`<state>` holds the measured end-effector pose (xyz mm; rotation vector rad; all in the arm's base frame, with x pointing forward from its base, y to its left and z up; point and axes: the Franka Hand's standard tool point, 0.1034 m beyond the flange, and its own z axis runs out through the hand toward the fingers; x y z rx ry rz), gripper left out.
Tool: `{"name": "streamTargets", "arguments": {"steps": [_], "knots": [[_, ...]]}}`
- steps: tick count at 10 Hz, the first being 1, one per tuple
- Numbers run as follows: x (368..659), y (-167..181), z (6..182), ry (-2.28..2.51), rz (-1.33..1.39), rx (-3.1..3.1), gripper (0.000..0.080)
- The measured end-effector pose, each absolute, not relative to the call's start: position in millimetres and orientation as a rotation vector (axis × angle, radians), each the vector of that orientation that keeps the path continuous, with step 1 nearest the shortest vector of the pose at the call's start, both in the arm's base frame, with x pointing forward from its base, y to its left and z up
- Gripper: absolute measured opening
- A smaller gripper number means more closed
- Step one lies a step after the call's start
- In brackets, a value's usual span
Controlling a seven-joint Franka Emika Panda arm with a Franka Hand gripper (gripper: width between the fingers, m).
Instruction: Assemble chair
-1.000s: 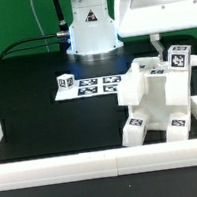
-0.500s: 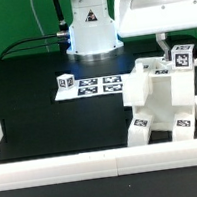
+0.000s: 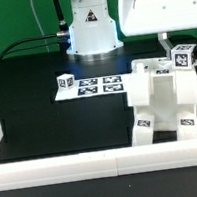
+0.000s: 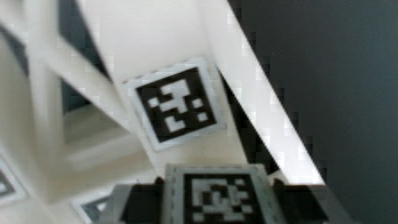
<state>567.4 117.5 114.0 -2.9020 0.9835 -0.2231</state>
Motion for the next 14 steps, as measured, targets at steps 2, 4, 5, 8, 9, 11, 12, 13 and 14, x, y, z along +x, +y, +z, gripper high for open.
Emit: {"name": "streamTargets", "arguments": {"steps": [2, 4, 5, 8, 9, 11, 12, 13, 14], "knots": [[567.4, 118.6, 114.0, 1.027, -0.221, -2.884, 0.0279], [567.8, 117.5, 114.0, 1.029, -0.222, -2.882, 0.0279], [567.8, 117.5, 114.0, 1.029, -0.222, -2.882, 0.0281], [567.5, 117.4, 113.4, 1.029, -0.221, -2.884, 0.0611], [568.3, 117.4, 114.2, 0.925, -0.230, -2.928, 0.0611], [573.4, 117.8, 120.6, 0.498, -0.237, -3.052, 0.0641], [573.4, 119.0, 122.0, 0.461, -0.224, -3.059, 0.0648], [573.2, 118.9, 120.9, 0.469, -0.225, -3.059, 0.0649], [573.1, 118.7, 120.7, 0.470, -0.224, -3.059, 0.0649]]}}
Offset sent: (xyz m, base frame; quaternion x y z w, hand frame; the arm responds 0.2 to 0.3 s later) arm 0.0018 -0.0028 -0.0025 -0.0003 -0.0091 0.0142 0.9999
